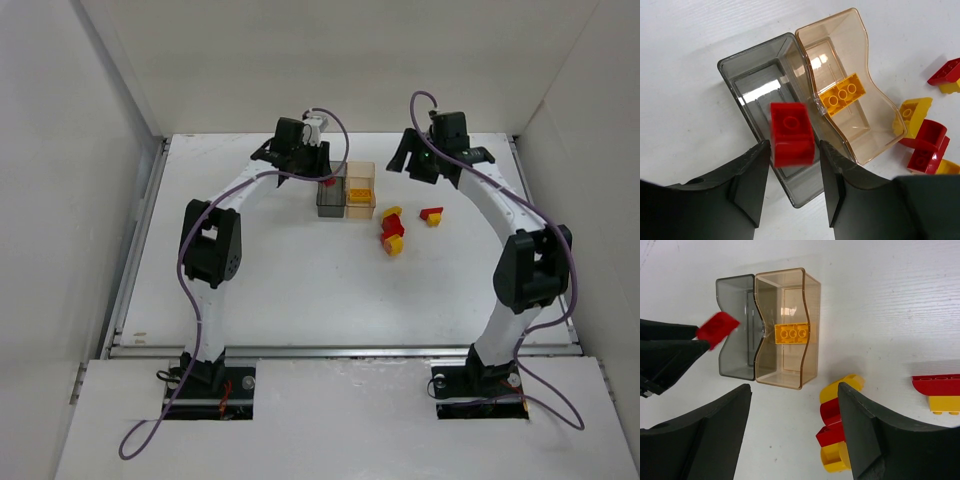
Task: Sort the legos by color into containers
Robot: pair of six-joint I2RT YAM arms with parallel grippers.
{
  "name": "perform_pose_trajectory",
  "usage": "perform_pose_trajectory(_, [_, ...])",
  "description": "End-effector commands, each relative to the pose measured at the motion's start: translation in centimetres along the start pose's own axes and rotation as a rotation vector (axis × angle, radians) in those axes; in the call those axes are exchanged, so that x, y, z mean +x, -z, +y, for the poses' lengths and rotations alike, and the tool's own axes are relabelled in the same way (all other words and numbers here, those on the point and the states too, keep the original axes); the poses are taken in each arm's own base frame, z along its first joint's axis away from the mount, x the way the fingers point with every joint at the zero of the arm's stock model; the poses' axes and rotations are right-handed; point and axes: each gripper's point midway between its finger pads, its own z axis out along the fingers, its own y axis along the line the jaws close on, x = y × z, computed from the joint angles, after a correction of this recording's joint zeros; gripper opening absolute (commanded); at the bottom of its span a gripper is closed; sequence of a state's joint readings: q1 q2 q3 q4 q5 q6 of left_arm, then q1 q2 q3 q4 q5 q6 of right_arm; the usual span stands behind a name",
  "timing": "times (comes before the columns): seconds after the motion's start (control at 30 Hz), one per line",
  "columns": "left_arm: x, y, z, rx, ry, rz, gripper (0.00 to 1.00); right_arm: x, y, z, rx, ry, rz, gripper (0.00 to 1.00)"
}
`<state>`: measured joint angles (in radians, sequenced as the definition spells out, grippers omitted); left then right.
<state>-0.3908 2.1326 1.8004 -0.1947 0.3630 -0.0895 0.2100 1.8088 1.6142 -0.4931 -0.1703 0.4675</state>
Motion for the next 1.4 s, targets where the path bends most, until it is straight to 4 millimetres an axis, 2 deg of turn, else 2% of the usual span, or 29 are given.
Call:
perform_pose_trajectory(0.0, [-1.9, 0.8, -0.7, -0.002, 0.013, -0.033, 0.41, -1.8, 2.1, 0.7, -0.013, 0.033, -0.074, 0.75])
perform_pose_trajectory(0.17, [-1.4, 0.6, -1.9, 0.020, 0.005, -0.017, 0.49, -2.0, 2.4, 0.1, 0.001, 0.036, -0.082, 0.77])
perform_pose_trajectory(0.23, [-1.6, 0.8, -1.9, 0.019, 0.006, -0.015, 0.49, -2.1, 2.8, 0.1, 0.001, 0.046, -0.084, 0.78])
perform_pose_trajectory(0.33, [-1.9, 1.2, -2.3, 0.030, 0.007, -0.008, 0.47, -2.6, 3.5, -1.1, 0.035, 0.042, -0.101, 0.81])
perform_pose_trajectory(0.37, [-3.2, 1.9, -2.8, 0.035, -0.001, -0.032, 0.47, -2.7, 3.5, -2.4, 0.063, 0.028, -0.104, 0.83])
perform_pose_trajectory(0.4, [-3.2, 2.2, -2.8, 0.033, -0.015, -0.024, 0.47, -2.6, 3.7, -3.2, 0.076, 0.018, -0.103, 0.84])
perform_pose_trajectory(0.47, [-4.8, 3.6, -3.9, 0.044, -0.078, -0.053, 0.47, -2.1, 4.2, -5.3, 0.116, -0.012, -0.088, 0.85])
perform_pose_trajectory(0.5, [-5.6, 4.3, -4.3, 0.055, -0.102, -0.070, 0.47, -2.9, 4.9, -7.5, 0.157, -0.042, -0.111, 0.86])
perform_pose_trajectory(0.53, [-5.7, 4.9, -4.4, 0.054, -0.124, -0.066, 0.47, -1.7, 4.8, -9.2, 0.191, -0.066, -0.077, 0.86])
perform_pose_trajectory(0.57, [-6.6, 6.3, -4.8, 0.054, -0.183, -0.085, 0.47, -1.8, 5.6, -11.4, 0.262, -0.070, -0.084, 0.86])
perform_pose_trajectory(0.6, [-7.2, 7.0, -5.0, 0.054, -0.216, -0.103, 0.47, -1.2, 5.6, -12.4, 0.304, -0.059, -0.073, 0.86])
perform_pose_trajectory(0.63, [-6.9, 7.7, -5.1, 0.052, -0.238, -0.091, 0.47, -0.7, 5.7, -13.4, 0.350, -0.045, -0.063, 0.86])
perform_pose_trajectory(0.67, [-7.1, 8.4, -5.2, 0.051, -0.272, -0.102, 0.47, 0.5, 5.6, -14.7, 0.398, -0.010, -0.017, 0.88])
perform_pose_trajectory(0.7, [-7.3, 9.8, -6.4, 0.070, -0.316, -0.110, 0.47, 0.7, 5.4, -15.2, 0.414, 0.009, -0.008, 0.88])
perform_pose_trajectory(0.73, [-6.9, 10.3, -6.2, 0.066, -0.385, -0.100, 0.47, 1.6, 5.2, -15.7, 0.424, 0.026, 0.026, 0.88])
perform_pose_trajectory(0.77, [-6.5, 10.9, -6.2, 0.065, -0.415, -0.088, 0.47, 2.3, 5.0, -15.7, 0.408, 0.043, 0.050, 0.86])
perform_pose_trajectory(0.8, [-7.0, 12.1, -6.7, 0.073, -0.445, -0.105, 0.48, 2.7, 4.6, -15.8, 0.393, 0.074, 0.076, 0.82])
perform_pose_trajectory(0.83, [-6.6, 12.2, -7.1, 0.080, -0.464, -0.094, 0.48, 3.7, 4.0, -15.8, 0.367, 0.082, 0.112, 0.76])
perform_pose_trajectory(0.93, [-6.5, 12.7, -6.9, 0.067, -0.484, -0.087, 0.48, 4.9, 3.3, -16.3, 0.356, 0.110, 0.157, 0.60])
perform_pose_trajectory(1.0, [-6.0, 12.7, -6.8, 0.068, -0.472, -0.076, 0.48, 5.7, 2.6, -16.7, 0.356, 0.111, 0.201, 0.60])
perform_pose_trajectory(1.03, [-6.3, 12.7, -6.8, 0.059, -0.460, -0.087, 0.48, 6.2, 2.4, -17.1, 0.359, 0.130, 0.227, 0.65])
perform_pose_trajectory(1.07, [-5.9, 12.5, -6.6, 0.059, -0.456, -0.077, 0.48, 6.1, 2.1, -16.5, 0.343, 0.145, 0.239, 0.68])
perform_pose_trajectory(1.1, [-6.1, 12.9, -6.8, 0.059, -0.447, -0.085, 0.48, 6.9, 1.7, -16.2, 0.346, 0.156, 0.264, 0.70])
perform_pose_trajectory(1.23, [-5.7, 12.7, -6.8, 0.060, -0.433, -0.076, 0.48, 8.0, 0.1, -16.8, 0.409, 0.221, 0.318, 0.73])
perform_pose_trajectory(1.27, [-5.6, 12.9, -6.8, 0.060, -0.433, -0.076, 0.48, 7.5, -0.2, -16.2, 0.397, 0.243, 0.301, 0.73])
perform_pose_trajectory(1.37, [-5.2, 12.8, -6.7, 0.060, -0.430, -0.066, 0.48, 7.1, -1.3, -16.5, 0.402, 0.238, 0.276, 0.73])
